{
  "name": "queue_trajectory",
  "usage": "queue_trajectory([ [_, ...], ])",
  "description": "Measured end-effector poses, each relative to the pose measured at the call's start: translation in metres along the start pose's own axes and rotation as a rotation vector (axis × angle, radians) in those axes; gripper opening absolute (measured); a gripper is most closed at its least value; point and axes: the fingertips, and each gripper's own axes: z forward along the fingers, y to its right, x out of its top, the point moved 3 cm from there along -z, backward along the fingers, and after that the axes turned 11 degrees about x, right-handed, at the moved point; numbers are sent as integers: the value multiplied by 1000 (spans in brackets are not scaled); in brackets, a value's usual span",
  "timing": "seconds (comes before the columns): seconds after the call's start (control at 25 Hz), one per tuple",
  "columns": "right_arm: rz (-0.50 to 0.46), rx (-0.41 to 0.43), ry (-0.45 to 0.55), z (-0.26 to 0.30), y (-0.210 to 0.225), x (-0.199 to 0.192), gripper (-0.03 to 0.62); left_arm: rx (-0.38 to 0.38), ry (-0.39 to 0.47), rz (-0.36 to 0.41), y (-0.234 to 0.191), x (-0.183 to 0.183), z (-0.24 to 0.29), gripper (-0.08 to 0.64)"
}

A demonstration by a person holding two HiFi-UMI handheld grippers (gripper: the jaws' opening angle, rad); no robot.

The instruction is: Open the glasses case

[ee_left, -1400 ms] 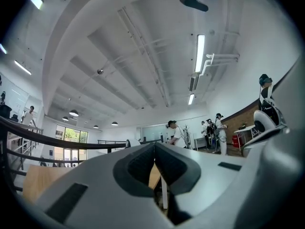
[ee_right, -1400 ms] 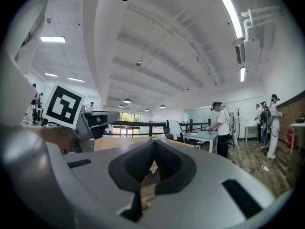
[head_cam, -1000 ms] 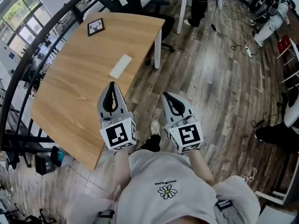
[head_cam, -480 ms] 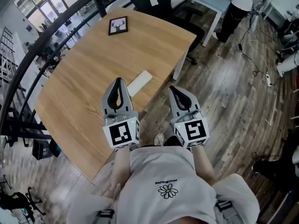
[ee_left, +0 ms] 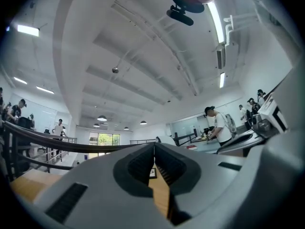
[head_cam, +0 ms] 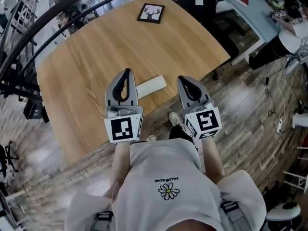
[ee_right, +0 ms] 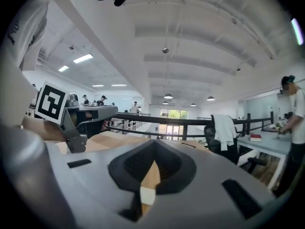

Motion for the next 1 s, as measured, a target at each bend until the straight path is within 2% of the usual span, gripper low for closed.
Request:
queue_trajectory([
  [0.12,-45,147,-35,28,25,0,5,97,-7,8,3,-4,20,18],
  [0.24,-32,277,-42,51,43,-6,5,176,-1,33,9,-3,34,18],
  [0.48,-16,478,-43,83,67,-14,5,333,-25,83,21,-12,43,18],
  [0.68,-39,615,-42,96,71,-24,5,469,-26,90,22,-16,37,18],
  [0.8,-91,724,-47,98,64,-31,6,540,-45,105,22,-23,28,18],
  [0.96,-174,894,-73,95,52,-51,6,585,-83,130,26,-33,22,18],
  [1.0,-173,950,-106,95,49,-62,75,590,-93,132,27,-36,22,18],
])
